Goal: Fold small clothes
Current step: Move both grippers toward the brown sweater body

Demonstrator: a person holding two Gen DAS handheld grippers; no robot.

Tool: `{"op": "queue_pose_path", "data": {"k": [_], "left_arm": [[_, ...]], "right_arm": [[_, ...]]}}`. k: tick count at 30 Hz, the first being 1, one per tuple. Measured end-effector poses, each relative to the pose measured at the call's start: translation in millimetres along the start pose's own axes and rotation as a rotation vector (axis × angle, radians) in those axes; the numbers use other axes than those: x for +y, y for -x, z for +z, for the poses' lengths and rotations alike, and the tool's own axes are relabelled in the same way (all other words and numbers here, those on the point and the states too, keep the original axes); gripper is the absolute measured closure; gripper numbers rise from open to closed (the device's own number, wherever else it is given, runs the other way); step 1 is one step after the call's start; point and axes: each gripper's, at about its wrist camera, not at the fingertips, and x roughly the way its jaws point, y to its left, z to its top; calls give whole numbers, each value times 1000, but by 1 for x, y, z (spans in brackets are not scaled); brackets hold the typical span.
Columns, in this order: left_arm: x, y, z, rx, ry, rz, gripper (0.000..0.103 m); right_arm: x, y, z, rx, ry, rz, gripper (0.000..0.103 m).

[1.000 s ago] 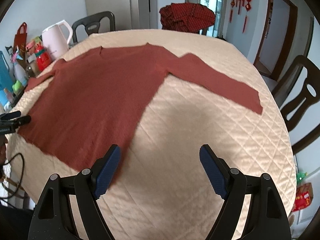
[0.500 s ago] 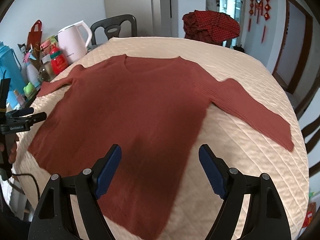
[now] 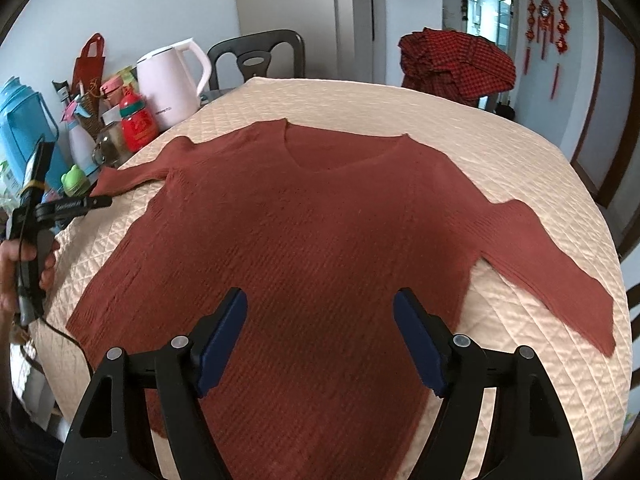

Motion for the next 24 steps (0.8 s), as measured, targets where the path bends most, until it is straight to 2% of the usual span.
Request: {"op": "queue_pose_path", "data": {"k": [5,9,12,13,14,16,19,22,24], "left_arm": [[8,-9,12,-19,80,-22,14],[7,-17,22,-34,123,6,14],[-1,-23,26,-39,94,106,33],[-4,-24,27,-43,81,140,43],[-5,-24,29,-50,78,148,65],[-3,-24,33,-44,95,110,89],[-9,-17,43,-73,96,57,92],[-31,0,56,-131,53,-65,92],[-56,14,64,-167,-9,-155,92]], "right_arm": [[2,-7,2,14,4,4,27],[0,-11,1,24,-2,5,27],[-2,-12,1,27,-7,8,27],[-2,-13,1,28,-9,8,27],[-3,-13,1,28,-11,8,27],[-5,-14,1,31,-18,12,27],[-8,-17,1,34,-31,17,27],[-11,-17,2,32,-40,25,27],[-12,-17,2,32,-48,28,27]]}}
